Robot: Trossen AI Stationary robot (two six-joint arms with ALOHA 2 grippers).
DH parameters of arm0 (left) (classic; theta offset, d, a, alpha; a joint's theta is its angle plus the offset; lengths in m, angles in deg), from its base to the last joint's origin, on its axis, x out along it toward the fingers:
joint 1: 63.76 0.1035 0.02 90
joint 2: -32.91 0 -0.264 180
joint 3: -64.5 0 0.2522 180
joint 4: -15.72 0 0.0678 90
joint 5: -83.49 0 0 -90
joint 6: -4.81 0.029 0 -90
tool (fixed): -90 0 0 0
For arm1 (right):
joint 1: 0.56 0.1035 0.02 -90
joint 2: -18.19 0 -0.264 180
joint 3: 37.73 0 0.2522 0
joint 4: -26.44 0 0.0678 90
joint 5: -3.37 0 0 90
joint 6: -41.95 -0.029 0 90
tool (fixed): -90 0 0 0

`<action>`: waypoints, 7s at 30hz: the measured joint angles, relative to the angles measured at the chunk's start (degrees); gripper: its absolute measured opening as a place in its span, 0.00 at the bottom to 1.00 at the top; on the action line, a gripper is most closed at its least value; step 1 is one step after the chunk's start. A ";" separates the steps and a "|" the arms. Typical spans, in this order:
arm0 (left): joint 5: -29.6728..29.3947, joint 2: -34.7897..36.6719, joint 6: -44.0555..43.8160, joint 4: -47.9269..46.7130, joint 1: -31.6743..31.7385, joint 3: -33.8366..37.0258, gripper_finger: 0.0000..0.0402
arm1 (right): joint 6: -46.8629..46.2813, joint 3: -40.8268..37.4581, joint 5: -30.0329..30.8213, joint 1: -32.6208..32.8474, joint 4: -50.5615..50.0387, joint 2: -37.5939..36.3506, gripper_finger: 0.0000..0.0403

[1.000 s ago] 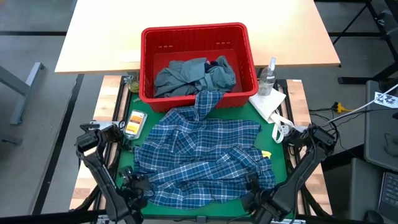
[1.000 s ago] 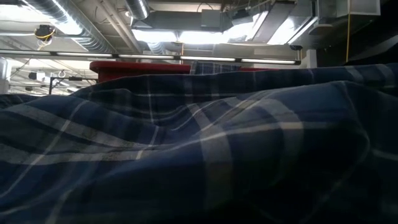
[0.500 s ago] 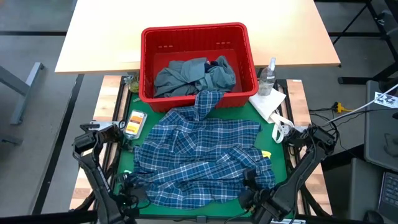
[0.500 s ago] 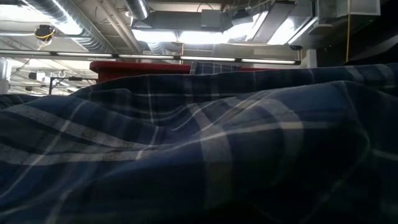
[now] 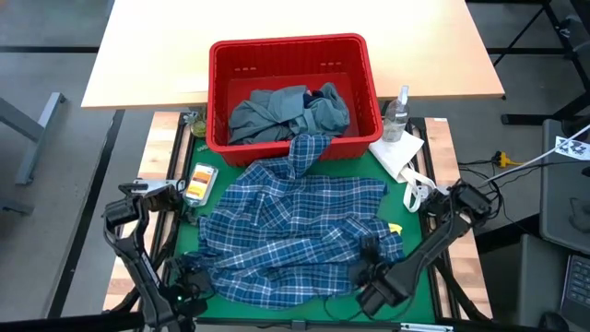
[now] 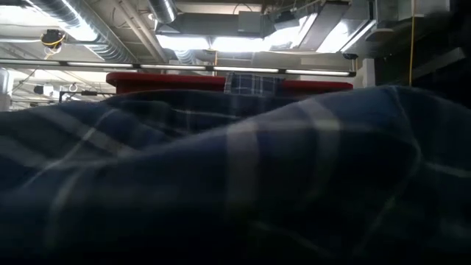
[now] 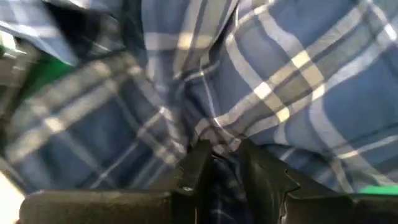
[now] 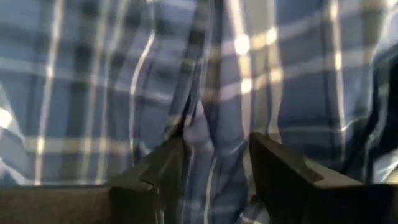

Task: Fold Laundry from Bin
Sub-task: Fold the blue shirt

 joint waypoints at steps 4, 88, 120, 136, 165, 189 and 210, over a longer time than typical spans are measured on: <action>1.09 0.04 -0.02 3.28 -0.06 1.56 0.21 | -0.09 -2.95 -3.77 -0.37 0.02 0.00 0.46; -14.20 -0.04 6.12 12.08 -0.20 -10.10 0.21 | -11.41 8.35 -12.01 8.60 4.05 0.07 0.46; -25.09 -0.04 48.27 35.73 21.11 -10.07 0.21 | -15.96 8.35 -4.61 9.23 -0.18 0.07 0.46; -21.65 -3.62 51.06 38.59 23.80 -10.05 0.21 | -15.92 8.37 -4.05 9.25 0.30 0.04 0.46; -19.81 -6.40 52.68 38.79 27.89 -10.03 0.17 | -15.87 8.37 -2.07 9.22 1.29 0.00 0.46; -28.60 -6.40 53.69 30.81 29.64 -10.05 0.00 | -15.89 7.57 -3.01 9.27 0.78 0.54 0.46; -21.09 -5.73 54.10 31.00 29.95 -10.07 0.26 | -20.44 -5.14 -14.77 9.18 3.12 0.74 0.46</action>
